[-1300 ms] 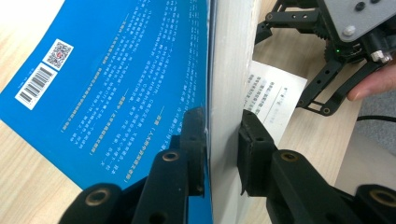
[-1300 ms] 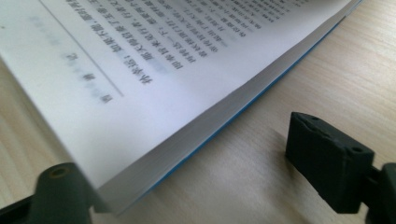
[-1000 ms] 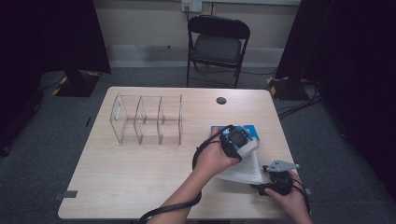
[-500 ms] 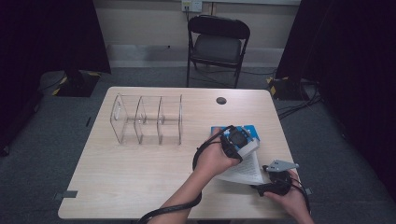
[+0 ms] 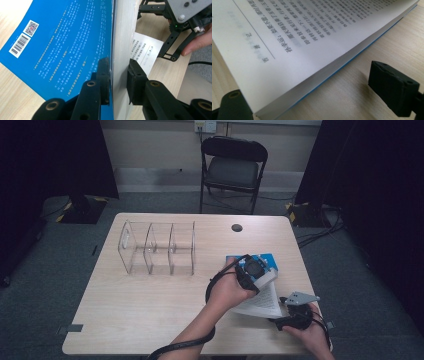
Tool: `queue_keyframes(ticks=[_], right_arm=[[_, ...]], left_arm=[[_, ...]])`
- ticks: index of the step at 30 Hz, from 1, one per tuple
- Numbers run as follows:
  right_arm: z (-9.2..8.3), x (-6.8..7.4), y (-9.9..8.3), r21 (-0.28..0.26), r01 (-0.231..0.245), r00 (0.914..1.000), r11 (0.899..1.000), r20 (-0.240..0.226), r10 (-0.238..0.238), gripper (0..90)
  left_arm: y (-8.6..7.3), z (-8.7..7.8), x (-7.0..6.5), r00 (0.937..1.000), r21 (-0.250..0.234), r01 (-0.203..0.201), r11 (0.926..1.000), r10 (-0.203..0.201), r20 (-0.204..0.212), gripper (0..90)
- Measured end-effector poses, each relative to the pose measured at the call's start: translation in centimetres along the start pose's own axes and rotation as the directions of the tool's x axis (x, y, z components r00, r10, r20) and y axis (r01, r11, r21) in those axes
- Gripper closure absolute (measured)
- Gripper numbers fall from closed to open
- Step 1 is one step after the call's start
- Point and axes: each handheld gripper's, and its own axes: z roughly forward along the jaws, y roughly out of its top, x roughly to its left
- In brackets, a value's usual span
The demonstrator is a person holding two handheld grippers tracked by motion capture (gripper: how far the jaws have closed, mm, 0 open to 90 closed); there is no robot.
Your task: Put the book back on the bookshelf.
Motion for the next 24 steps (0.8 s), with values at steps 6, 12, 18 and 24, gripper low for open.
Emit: queue_keyframes(ticks=[6, 12, 18, 24], right_arm=[[-0.16, 0.12, -0.09, -0.003, -0.006, 1.0000, 1.000, -0.008, 0.006, 17.8], [-0.25, -0.01, -0.22, -0.003, -0.014, 0.9999, 1.000, -0.009, 0.014, 18.1], [-0.78, -0.40, -0.58, -0.027, -0.035, 0.9994, 0.999, -0.006, 0.035, 19.4], [-0.85, -0.39, -0.67, -0.029, -0.033, 0.9995, 0.999, -0.002, 0.033, 22.2]], left_arm=[[0.01, -0.03, 0.00, 1.0000, 0.011, 0.005, 0.9999, -0.005, -0.006, 74.8], [-0.01, -0.09, 0.05, 0.9999, 0.002, 0.009, 1.0000, -0.009, 0.006, 74.7], [-0.09, -0.36, 0.19, 0.9998, -0.006, 0.019, 0.9998, -0.018, 0.007, 74.8], [-0.02, -0.26, 0.15, 0.9997, -0.005, 0.021, 0.9998, -0.021, 0.010, 74.7]])
